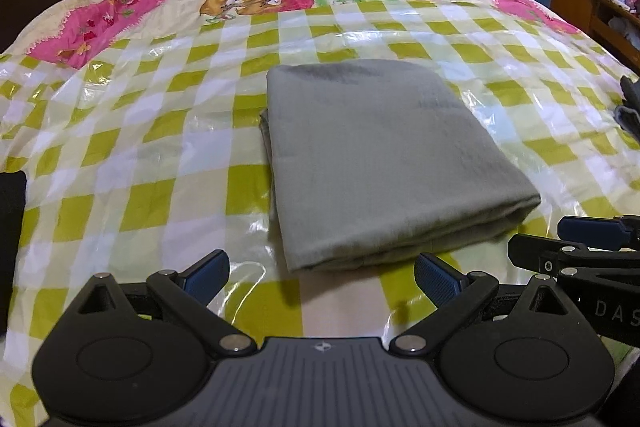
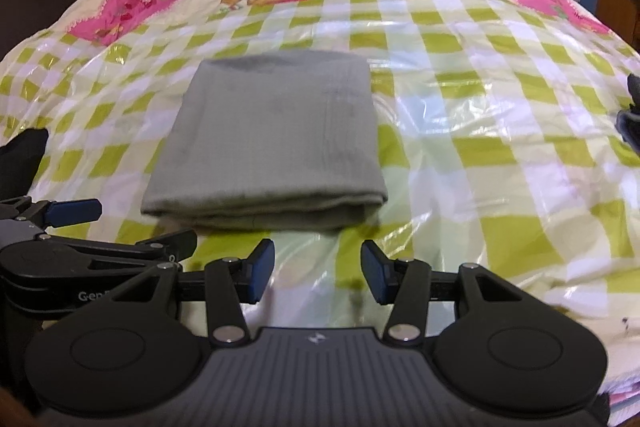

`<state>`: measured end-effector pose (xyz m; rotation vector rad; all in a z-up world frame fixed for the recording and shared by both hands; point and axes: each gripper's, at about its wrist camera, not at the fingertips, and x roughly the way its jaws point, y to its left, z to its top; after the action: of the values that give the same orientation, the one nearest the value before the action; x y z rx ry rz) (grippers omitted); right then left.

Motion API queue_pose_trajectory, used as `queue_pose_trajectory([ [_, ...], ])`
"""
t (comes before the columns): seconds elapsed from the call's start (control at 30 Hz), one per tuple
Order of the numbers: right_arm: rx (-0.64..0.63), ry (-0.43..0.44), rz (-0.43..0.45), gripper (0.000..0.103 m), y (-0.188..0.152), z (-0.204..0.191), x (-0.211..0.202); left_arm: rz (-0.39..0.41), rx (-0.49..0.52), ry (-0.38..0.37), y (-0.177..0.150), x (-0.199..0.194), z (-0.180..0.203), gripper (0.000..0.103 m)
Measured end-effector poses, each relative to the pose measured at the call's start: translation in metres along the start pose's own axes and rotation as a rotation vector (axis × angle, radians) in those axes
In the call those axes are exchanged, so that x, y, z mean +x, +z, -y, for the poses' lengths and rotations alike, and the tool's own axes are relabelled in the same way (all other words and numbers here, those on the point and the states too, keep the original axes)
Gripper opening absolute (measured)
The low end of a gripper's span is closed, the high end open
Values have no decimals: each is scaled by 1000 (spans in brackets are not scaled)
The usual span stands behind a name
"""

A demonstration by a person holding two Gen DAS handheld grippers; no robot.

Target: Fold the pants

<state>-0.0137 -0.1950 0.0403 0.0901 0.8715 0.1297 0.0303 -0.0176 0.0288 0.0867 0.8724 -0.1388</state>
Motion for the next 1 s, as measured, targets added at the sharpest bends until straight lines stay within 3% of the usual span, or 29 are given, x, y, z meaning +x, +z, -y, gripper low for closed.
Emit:
queue_pose_trajectory([
  [0.4, 23, -10, 29, 49, 31, 5, 1, 9, -11, 11, 27, 3, 4, 103],
  [1.0, 61, -8, -25, 49, 36, 9, 22, -41, -22, 12, 26, 26, 4, 103],
])
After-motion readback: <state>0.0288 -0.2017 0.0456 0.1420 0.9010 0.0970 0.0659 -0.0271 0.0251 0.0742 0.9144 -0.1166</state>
